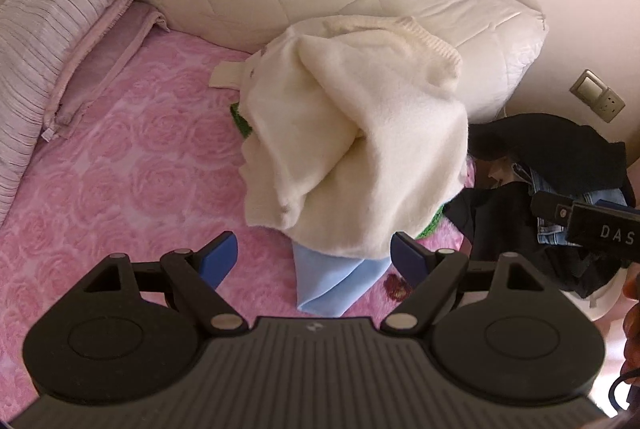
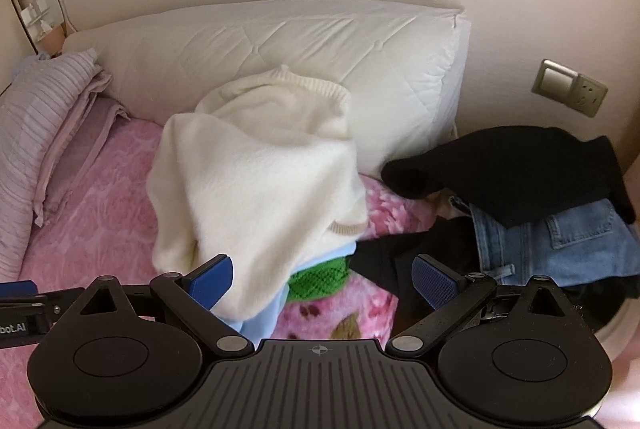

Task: Fold clothes
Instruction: 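Reach both grippers into the cream sweater and close on it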

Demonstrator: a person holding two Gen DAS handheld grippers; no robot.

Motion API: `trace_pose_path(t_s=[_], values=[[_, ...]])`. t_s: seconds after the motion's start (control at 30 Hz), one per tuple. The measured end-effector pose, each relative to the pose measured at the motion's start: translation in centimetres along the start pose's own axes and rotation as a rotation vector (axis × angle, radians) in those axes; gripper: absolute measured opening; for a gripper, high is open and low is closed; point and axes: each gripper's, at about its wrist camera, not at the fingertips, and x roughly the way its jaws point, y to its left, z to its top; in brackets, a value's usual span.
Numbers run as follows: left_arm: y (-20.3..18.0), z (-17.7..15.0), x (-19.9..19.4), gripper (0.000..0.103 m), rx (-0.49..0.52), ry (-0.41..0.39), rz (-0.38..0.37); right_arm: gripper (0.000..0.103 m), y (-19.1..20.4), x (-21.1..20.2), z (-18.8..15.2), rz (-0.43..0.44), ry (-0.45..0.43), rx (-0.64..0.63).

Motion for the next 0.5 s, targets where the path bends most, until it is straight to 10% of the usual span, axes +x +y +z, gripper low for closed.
trace_pose_path(t_s=[0.5], values=[[-0.1, 7.5, 10.1, 0.081, -0.158, 0.090, -0.142, 0.098, -4.7, 11.9, 5.6, 0.091, 0.109, 0.197]])
